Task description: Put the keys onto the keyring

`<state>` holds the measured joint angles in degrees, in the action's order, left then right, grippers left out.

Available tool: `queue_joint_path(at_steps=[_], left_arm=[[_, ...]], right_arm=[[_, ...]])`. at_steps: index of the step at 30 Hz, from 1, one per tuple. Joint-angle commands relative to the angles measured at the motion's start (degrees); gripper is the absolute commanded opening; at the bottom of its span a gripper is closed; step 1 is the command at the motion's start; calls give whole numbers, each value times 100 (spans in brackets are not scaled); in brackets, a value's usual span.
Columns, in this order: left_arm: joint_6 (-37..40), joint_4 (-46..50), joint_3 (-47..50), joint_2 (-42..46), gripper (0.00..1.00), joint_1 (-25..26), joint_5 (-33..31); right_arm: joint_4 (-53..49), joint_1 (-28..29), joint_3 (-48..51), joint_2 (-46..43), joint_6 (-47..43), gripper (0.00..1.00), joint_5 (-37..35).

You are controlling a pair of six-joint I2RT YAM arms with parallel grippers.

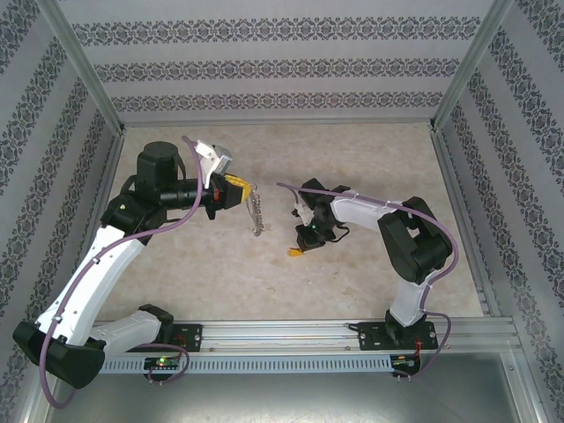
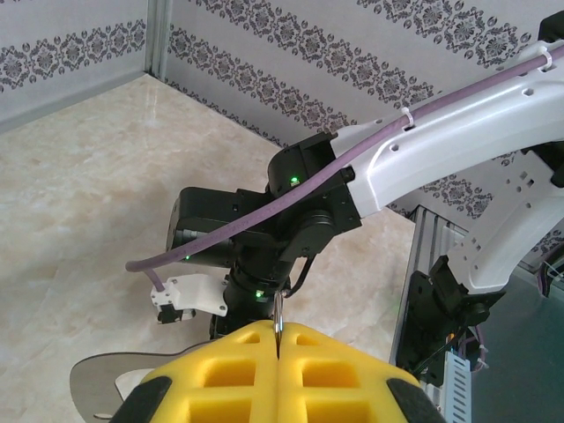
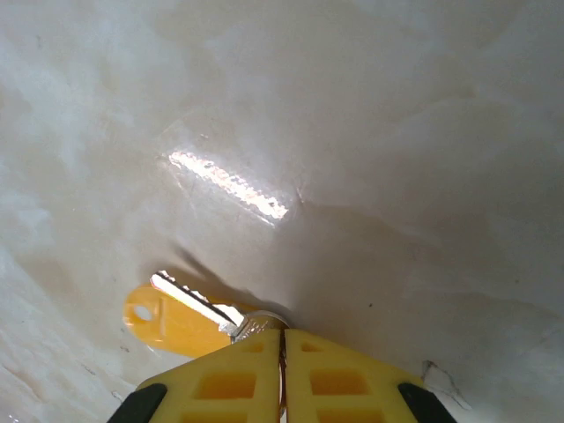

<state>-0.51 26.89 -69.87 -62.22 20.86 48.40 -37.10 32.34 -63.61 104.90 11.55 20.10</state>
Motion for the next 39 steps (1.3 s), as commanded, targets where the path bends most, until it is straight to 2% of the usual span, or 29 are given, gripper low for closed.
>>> queue_joint_path(at_steps=[1,10,14,22,27,32,35,39], left_arm=[[10,-281,-135,-17,0,-95,158],[-2,-309,-168,-70,0,-119,196],[-3,-299,-192,-77,0,-135,198],[55,-225,-273,-108,0,-188,224],[212,-163,-420,-92,0,-197,197],[417,-167,-658,-96,0,-198,377],[498,-112,-805,-114,0,-197,398],[565,-39,-951,-141,0,-197,488]], right_arm=[[-126,-62,59,-184,-70,9,28],[384,-87,269,-976,-335,6,187],[726,-100,466,-1638,-546,4,233],[1925,-108,898,-3349,-863,0,757],[2070,-175,295,-3762,-866,0,1389],[2276,-159,-565,-3666,-469,0,1778],[2257,-69,-1083,-3498,-287,0,1808],[1903,238,-1741,-3282,-491,0,1661]])
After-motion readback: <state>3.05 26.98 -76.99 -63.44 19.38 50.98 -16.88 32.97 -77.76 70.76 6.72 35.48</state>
